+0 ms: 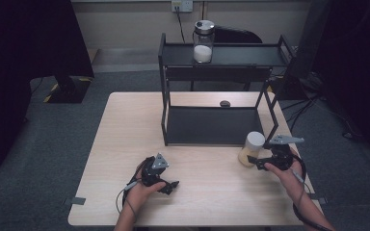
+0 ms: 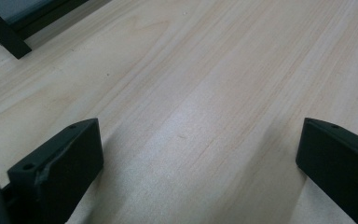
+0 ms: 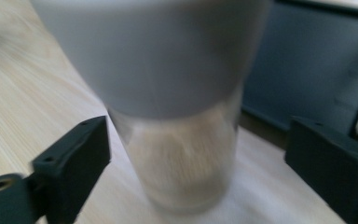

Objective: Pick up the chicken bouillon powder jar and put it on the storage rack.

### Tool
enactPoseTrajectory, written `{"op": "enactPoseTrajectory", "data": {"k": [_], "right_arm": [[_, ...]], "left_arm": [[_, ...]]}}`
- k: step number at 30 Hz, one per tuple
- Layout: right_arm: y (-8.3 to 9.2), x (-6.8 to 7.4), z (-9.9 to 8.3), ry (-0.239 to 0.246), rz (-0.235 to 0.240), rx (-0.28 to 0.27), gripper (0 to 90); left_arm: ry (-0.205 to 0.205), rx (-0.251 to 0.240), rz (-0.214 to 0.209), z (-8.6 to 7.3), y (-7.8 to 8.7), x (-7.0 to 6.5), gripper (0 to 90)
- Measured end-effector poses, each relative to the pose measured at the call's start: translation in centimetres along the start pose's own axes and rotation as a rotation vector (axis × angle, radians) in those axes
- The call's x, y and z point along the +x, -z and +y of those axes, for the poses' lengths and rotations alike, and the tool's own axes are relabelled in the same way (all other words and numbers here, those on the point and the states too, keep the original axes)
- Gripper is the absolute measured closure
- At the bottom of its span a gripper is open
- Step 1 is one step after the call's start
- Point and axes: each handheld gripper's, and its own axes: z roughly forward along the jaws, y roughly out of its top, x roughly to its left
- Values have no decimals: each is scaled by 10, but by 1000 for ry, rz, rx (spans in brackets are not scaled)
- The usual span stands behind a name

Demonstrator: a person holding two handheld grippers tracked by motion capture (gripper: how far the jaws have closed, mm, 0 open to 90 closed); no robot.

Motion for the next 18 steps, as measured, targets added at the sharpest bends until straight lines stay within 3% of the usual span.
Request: {"op": "enactPoseTrajectory", "data": {"k": [7,9,11,12,18], "right_arm": [[-11,3,12,43,10,-45,200],[-13,3,15,57,23,-61,336],[-13,5,15,66,13,-68,340],[-13,8,24,75,3,-40,341],[-8,4,40,78,0,-32,342]], "left_arm": [[2,-1,0,0,0,0,0],[1,-1,0,0,0,0,0],[1,-1,0,0,0,0,0],[2,-2,0,0,0,0,0],[1,-1,0,0,0,0,0]]}}
